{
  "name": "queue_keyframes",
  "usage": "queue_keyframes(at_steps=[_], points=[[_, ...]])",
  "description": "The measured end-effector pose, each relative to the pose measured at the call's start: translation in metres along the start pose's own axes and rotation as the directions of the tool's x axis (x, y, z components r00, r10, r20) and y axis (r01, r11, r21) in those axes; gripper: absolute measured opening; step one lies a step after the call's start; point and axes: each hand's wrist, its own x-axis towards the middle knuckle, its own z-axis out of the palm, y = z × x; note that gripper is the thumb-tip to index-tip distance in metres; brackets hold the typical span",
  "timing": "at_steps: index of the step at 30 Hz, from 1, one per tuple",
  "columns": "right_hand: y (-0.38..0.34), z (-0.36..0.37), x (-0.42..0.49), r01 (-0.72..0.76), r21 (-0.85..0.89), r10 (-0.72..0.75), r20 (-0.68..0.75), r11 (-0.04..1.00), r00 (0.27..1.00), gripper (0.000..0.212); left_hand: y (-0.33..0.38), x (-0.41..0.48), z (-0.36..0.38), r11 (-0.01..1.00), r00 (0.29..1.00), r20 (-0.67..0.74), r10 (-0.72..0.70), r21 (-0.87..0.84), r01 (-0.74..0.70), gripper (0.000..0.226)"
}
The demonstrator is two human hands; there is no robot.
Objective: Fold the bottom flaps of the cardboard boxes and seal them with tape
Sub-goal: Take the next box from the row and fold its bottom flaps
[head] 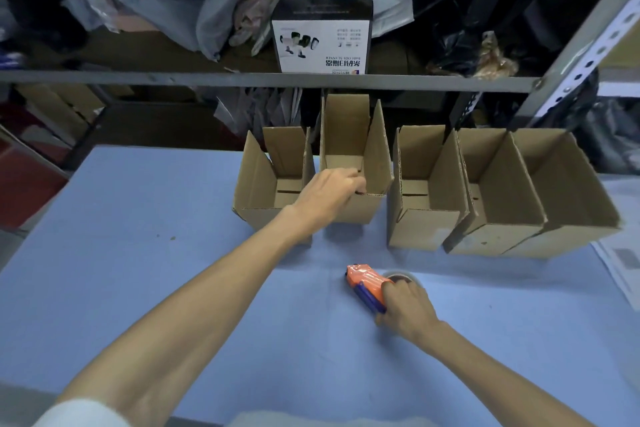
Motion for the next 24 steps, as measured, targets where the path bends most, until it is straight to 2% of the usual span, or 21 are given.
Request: queue_keyframes(at_steps=[3,5,6,7,8,9,10,11,12,14,16,18,20,22,24], points=[[-0.005,-0.01,0.0,-0.008,-0.034,0.008,0.0,0.999,1.0,0.035,0.006,-0.002,-0.006,1.0,0.999,-0.046,-0.004,-0.011,0.003,0.029],[-0.01,-0.024,0.002,-0.108,-0.068,0.107,-0.019,0.992,0.994,0.034,0.009,-0.002,-0.012,1.0,0.997,-0.073,-0.02,-0.008,0.02,0.029],[-0.012,-0.036,0.005,-0.154,-0.076,0.146,-0.094,0.985,0.985,0.038,0.012,-0.001,-0.015,1.0,0.997,-0.076,-0.019,-0.004,0.018,0.029],[-0.014,-0.049,0.009,-0.14,-0.046,0.124,-0.261,0.989,0.957,0.038,0.014,-0.002,-0.02,1.0,0.997,-0.07,-0.011,0.003,0.011,0.03],[-0.016,-0.064,0.012,-0.1,0.008,0.091,-0.468,0.995,0.879,0.036,0.018,-0.002,-0.024,1.0,0.998,-0.063,0.0,0.013,0.001,0.03],[-0.021,-0.084,0.015,-0.03,0.054,0.058,-0.651,0.998,0.757,0.035,0.021,-0.003,-0.029,1.0,0.998,-0.058,0.008,0.018,-0.007,0.03],[-0.026,-0.105,0.018,0.039,0.069,0.027,-0.761,0.997,0.649,0.04,0.024,-0.004,-0.034,1.0,0.998,-0.061,0.009,0.011,-0.008,0.03],[-0.03,-0.124,0.021,0.098,0.071,-0.004,-0.79,0.993,0.614,0.051,0.027,-0.004,-0.038,1.0,0.997,-0.073,0.003,-0.008,-0.003,0.032],[-0.032,-0.143,0.025,0.143,0.074,-0.034,-0.774,0.987,0.633,0.063,0.03,-0.005,-0.043,0.999,0.996,-0.092,-0.009,-0.036,0.006,0.036],[-0.038,-0.17,0.03,0.194,0.149,-0.051,-0.653,0.97,0.755,0.077,0.036,-0.008,-0.052,0.997,0.991,-0.127,-0.05,-0.071,0.041,0.043],[-0.043,-0.187,0.029,0.176,0.232,-0.024,-0.539,0.957,0.842,0.073,0.044,-0.014,-0.061,0.993,0.98,-0.178,-0.084,-0.098,0.068,0.046],[-0.044,-0.203,0.022,0.209,0.246,-0.032,-0.573,0.947,0.819,0.05,0.052,-0.022,-0.072,0.985,0.967,-0.244,-0.08,-0.167,0.04,0.046],[-0.045,-0.22,0.007,0.311,0.211,-0.106,-0.648,0.927,0.754,0.027,0.056,-0.034,-0.085,0.963,0.944,-0.326,-0.045,-0.265,-0.046,0.045],[-0.047,-0.236,-0.01,0.368,0.205,-0.136,-0.683,0.907,0.717,0.02,0.057,-0.047,-0.099,0.926,0.916,-0.4,-0.02,-0.352,-0.134,0.041],[-0.05,-0.25,-0.024,0.361,0.279,-0.1,-0.652,0.89,0.751,0.018,0.056,-0.059,-0.108,0.905,0.907,-0.42,0.018,-0.378,-0.193,0.035]])
